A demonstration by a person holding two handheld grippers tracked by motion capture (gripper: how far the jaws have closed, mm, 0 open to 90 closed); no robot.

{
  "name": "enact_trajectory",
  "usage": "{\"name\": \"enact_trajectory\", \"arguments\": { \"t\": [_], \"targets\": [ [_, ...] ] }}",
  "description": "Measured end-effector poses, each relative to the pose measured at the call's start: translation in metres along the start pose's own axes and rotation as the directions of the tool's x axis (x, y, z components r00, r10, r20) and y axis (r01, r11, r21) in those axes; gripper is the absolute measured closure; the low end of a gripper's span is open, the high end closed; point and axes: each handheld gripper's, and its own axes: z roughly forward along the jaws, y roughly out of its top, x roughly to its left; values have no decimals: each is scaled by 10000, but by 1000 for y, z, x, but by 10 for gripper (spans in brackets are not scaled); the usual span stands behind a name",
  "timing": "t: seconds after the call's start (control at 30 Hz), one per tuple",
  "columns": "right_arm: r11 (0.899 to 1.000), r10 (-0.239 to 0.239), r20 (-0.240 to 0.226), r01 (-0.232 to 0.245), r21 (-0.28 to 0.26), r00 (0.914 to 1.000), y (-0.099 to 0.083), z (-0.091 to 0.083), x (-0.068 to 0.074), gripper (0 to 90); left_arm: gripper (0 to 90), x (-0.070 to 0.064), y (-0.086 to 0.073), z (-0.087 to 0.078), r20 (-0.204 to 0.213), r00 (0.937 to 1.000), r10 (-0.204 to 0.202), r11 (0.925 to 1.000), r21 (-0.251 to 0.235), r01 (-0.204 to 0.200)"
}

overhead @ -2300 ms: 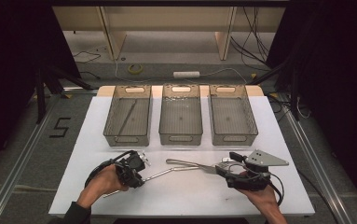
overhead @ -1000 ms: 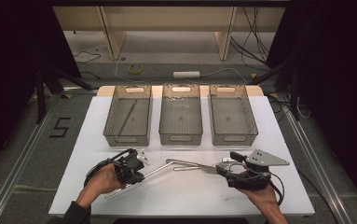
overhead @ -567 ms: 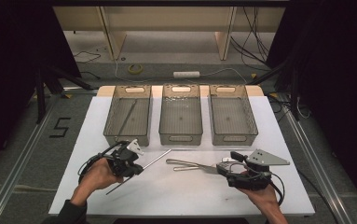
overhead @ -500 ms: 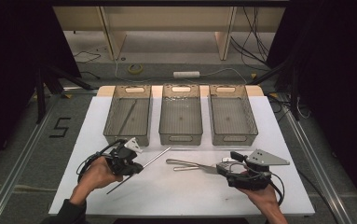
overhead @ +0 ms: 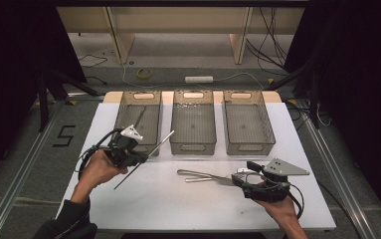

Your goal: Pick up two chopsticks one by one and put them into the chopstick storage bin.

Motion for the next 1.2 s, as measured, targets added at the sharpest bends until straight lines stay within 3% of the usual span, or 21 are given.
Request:
{"name": "enact_trajectory", "arguments": {
  "t": [0.2, 0.47, 0.67, 0.8, 0.97, 1.07, 1.2],
  "targets": [
    [10000, 23, 10, -23, -38, 10000, 0, 0, -1, 253, 852, 20, 11, -1, -551, 9975, -438, 9987, -271, 424],
    [10000, 13, 3, -13, -38, 10000, 0, 0, -1, 254, 853, 45, 23, -6, -1192, 9885, -930, 9930, -839, 833],
    [10000, 32, -9, -32, -3, 10000, 0, 0, -1, 253, 852, 63, 35, -12, -1717, 9753, -1392, 9843, -1322, 1172],
    [10000, 49, -9, -49, -13, 10000, 0, 0, -1, 253, 852, 71, 42, -13, -2018, 9686, -1450, 9827, -1437, 1172],
    [10000, 13, -21, -13, -46, 10000, 0, 0, -1, 253, 852, 84, 51, -8, -2219, 9593, -1745, 9776, -1552, 1419],
    [10000, 34, -30, -34, -53, 10000, 0, -1, -1, 253, 852, 93, 54, -5, -2106, 9563, -2028, 9720, -1614, 1706],
    [10000, 60, -48, -60, -60, 10000, 0, -1, -2, 254, 852, 104, 55, -1, -2248, 9450, -2375, 9633, -1798, 1993]
  ]
}}
